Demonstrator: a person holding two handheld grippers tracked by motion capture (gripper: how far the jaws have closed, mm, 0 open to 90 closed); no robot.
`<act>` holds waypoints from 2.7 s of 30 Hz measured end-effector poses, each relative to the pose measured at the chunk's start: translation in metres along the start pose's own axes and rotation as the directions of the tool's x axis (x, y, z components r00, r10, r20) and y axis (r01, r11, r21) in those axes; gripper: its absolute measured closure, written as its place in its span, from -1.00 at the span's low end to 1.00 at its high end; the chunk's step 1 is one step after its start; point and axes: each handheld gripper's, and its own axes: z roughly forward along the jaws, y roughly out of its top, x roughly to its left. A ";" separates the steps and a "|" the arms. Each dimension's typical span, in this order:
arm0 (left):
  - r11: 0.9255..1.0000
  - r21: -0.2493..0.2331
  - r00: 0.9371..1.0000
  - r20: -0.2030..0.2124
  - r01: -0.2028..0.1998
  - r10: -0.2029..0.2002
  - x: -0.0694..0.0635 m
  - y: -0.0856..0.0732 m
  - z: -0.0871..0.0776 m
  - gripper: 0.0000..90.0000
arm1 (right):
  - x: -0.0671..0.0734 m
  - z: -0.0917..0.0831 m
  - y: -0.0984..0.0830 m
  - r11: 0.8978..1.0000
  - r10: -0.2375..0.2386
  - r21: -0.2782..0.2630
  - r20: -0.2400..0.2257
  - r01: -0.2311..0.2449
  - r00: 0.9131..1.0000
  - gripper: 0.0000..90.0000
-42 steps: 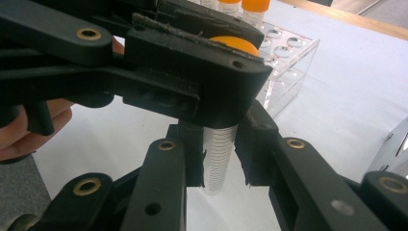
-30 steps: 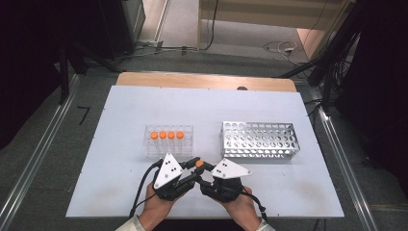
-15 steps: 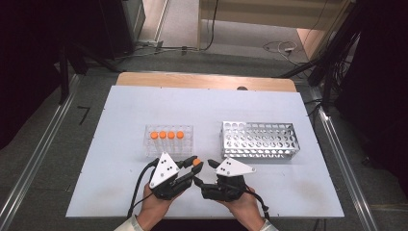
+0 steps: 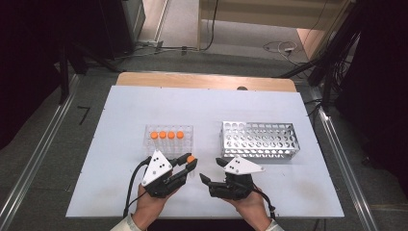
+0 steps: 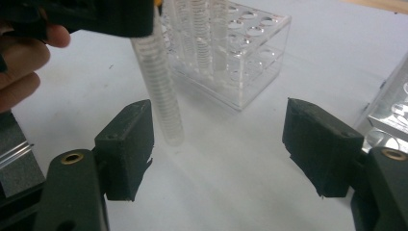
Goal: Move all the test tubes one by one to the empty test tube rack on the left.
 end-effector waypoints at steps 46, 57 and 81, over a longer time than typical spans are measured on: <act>0.993 -0.044 0.978 -0.175 0.110 -0.117 0.068 0.024 -0.051 0.55 | -0.038 -0.033 -0.013 0.998 0.063 -0.011 0.093 -0.062 0.994 -0.44; 0.992 -0.044 0.968 -0.220 0.117 -0.124 0.083 0.027 -0.053 0.55 | -0.040 -0.032 -0.013 0.998 0.067 -0.010 0.093 -0.067 0.993 -0.44; 0.992 -0.064 0.939 -0.320 0.107 -0.122 0.108 0.041 -0.045 0.55 | -0.041 -0.033 -0.014 0.998 0.069 -0.012 0.094 -0.069 0.993 -0.44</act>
